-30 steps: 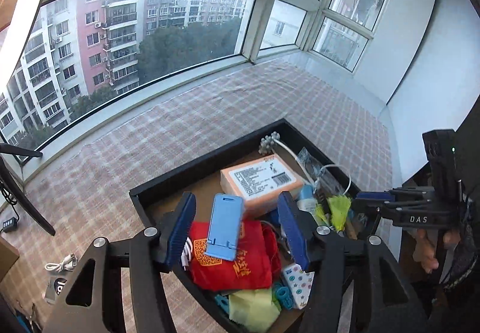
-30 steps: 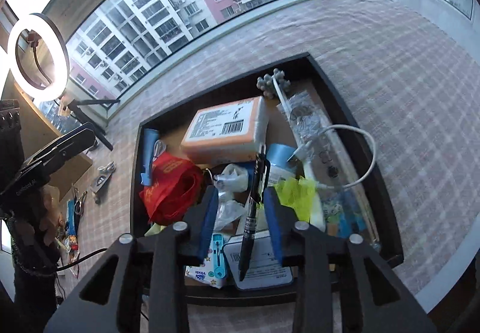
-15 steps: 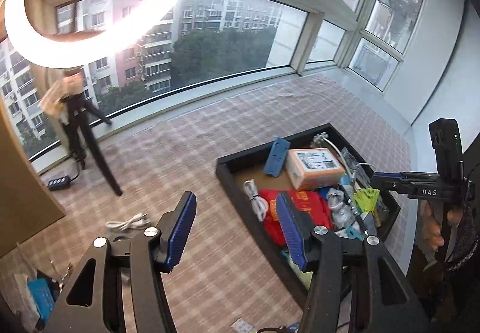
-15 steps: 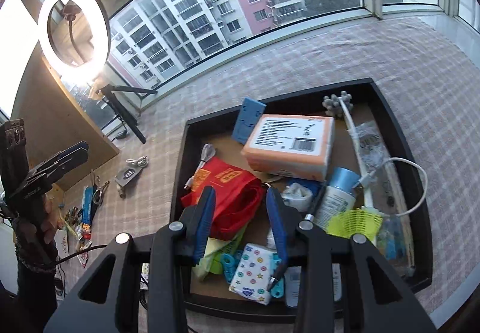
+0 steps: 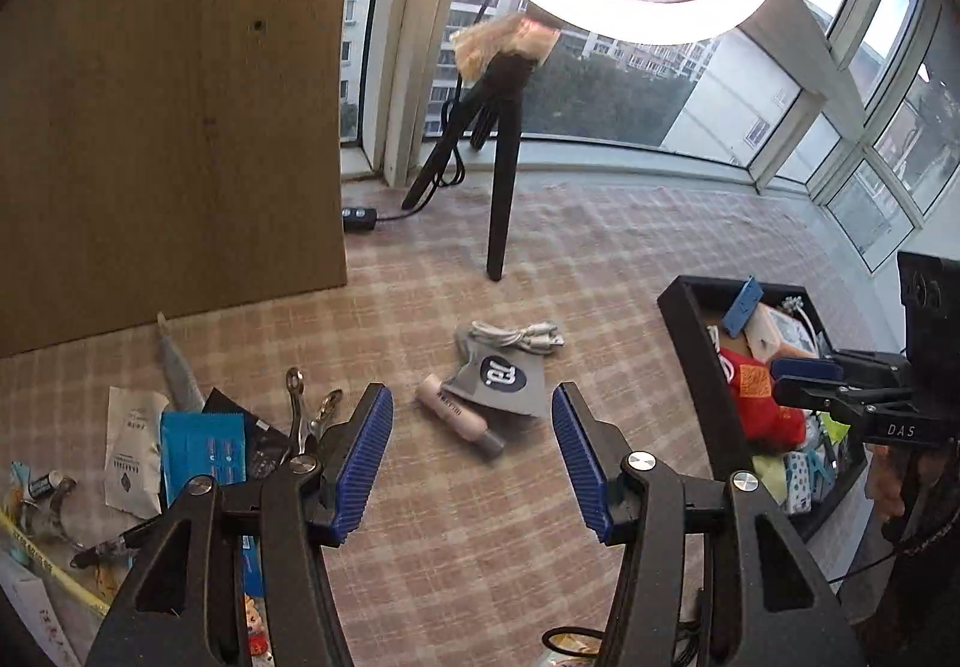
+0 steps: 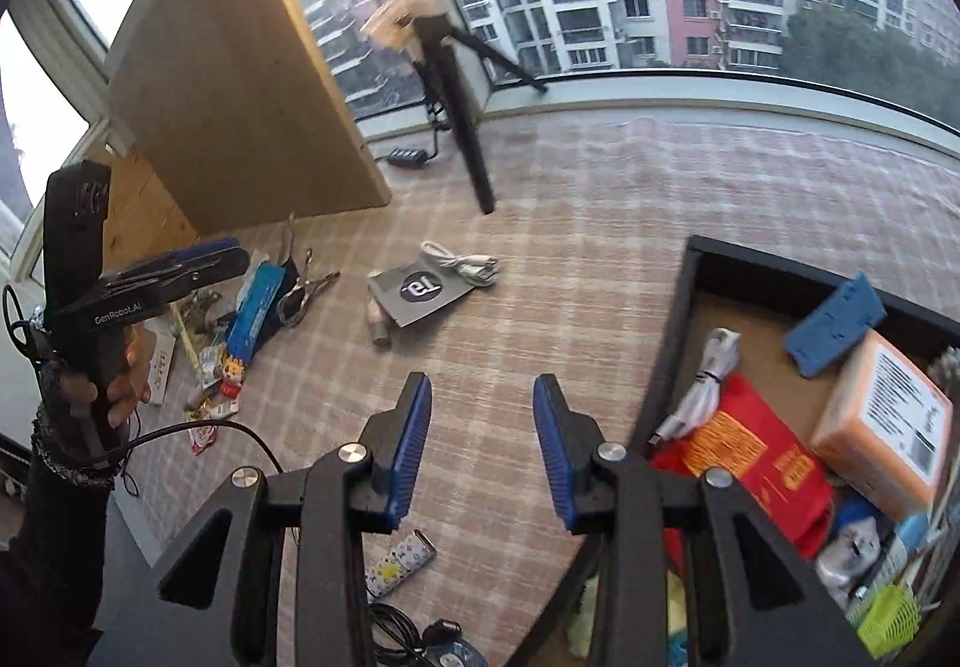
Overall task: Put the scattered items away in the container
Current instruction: 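Grasp pink lotion tube with left tool while right tool grasps grey packet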
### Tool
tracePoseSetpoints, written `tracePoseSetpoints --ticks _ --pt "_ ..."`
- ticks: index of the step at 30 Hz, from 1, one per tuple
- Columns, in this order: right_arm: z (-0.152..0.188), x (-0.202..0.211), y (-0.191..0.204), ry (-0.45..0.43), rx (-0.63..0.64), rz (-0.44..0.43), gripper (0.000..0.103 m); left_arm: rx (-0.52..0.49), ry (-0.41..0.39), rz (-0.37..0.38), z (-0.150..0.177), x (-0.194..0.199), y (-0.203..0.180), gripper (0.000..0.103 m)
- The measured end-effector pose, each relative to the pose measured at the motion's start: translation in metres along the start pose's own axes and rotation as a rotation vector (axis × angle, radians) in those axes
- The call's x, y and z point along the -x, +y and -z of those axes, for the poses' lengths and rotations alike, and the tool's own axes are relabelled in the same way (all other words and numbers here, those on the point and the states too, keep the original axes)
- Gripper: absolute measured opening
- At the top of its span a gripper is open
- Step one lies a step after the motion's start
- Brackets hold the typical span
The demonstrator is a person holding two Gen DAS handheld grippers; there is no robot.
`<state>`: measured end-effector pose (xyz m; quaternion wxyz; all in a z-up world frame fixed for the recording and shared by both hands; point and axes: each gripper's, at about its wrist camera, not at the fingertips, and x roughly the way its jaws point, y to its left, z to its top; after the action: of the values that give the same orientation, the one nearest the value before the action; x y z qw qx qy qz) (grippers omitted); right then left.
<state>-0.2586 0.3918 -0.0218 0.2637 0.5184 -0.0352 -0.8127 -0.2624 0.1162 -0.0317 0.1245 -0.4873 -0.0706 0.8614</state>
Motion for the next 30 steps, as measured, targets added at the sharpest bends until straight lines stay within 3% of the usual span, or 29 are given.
tracePoseSetpoints --ticks 5,12,17,25,27,30 --pt "-0.013 -0.056 0.035 0.062 0.201 0.012 0.035 0.006 0.089 -0.011 0.020 -0.044 -0.002 0.047" --pt "-0.014 -0.119 0.065 0.128 0.479 0.115 0.035 0.038 0.148 -0.035 0.029 -0.090 -0.002 0.047" --pt "-0.019 -0.145 0.065 0.124 0.522 0.131 0.035 0.071 0.159 -0.037 0.021 -0.108 0.001 0.047" --pt "-0.038 -0.163 0.069 0.098 0.560 0.117 0.032 0.035 0.149 -0.093 0.009 -0.122 0.003 0.042" --pt "-0.040 -0.166 0.069 0.091 0.552 0.097 0.027 0.029 0.151 -0.108 0.007 -0.124 0.005 0.036" --pt "-0.043 -0.168 0.065 0.098 0.491 0.043 0.009 0.018 0.158 -0.140 0.004 -0.125 0.007 0.021"
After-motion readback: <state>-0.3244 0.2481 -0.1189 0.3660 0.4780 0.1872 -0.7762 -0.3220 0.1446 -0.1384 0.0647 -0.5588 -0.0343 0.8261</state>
